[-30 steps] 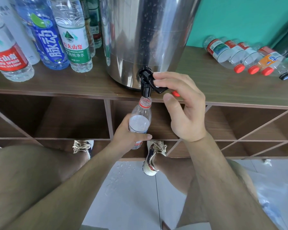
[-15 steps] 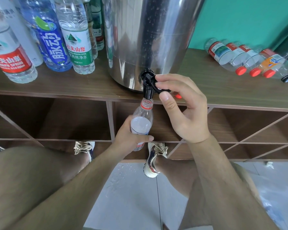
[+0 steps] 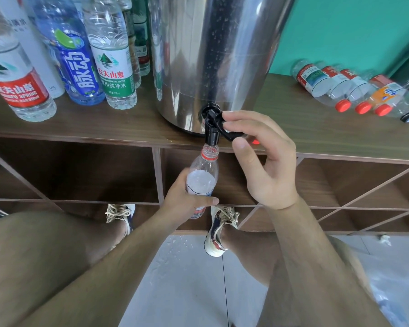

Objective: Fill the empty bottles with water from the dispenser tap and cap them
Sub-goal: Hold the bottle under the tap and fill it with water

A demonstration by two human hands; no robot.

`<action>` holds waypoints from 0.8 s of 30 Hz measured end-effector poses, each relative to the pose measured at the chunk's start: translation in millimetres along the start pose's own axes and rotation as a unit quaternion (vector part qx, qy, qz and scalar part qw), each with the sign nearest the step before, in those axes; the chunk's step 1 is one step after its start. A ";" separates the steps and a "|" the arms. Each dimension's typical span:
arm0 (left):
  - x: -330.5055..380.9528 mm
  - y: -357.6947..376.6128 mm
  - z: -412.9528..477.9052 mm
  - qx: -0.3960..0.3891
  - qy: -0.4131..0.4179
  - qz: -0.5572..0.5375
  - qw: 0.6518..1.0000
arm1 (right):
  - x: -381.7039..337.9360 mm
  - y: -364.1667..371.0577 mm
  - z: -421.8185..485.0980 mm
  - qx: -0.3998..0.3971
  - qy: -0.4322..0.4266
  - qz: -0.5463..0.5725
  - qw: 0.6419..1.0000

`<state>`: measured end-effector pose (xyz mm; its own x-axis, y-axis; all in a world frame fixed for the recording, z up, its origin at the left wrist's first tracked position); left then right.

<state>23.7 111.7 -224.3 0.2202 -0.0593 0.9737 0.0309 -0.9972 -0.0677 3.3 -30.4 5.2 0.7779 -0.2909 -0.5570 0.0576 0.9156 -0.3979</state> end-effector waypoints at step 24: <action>6.2 0.6 -3.4 -0.012 0.002 -0.004 1.000 | -6.7 1.7 2.9 -0.007 0.010 0.005 1.000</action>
<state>21.8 110.6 -217.5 0.2155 -0.0511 0.9752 0.0100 -0.9985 -0.0546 0.1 -26.1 10.4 0.7653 -0.2871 -0.5761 0.0412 0.9150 -0.4013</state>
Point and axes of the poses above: each hand's wrist, its own z-axis towards the middle knuckle, its own y-axis out of the palm, x = y × z, the point moved 10 cm from there along z, towards the middle knuckle, and after that the axes turned 2 degrees about y, right-handed, at the moved point
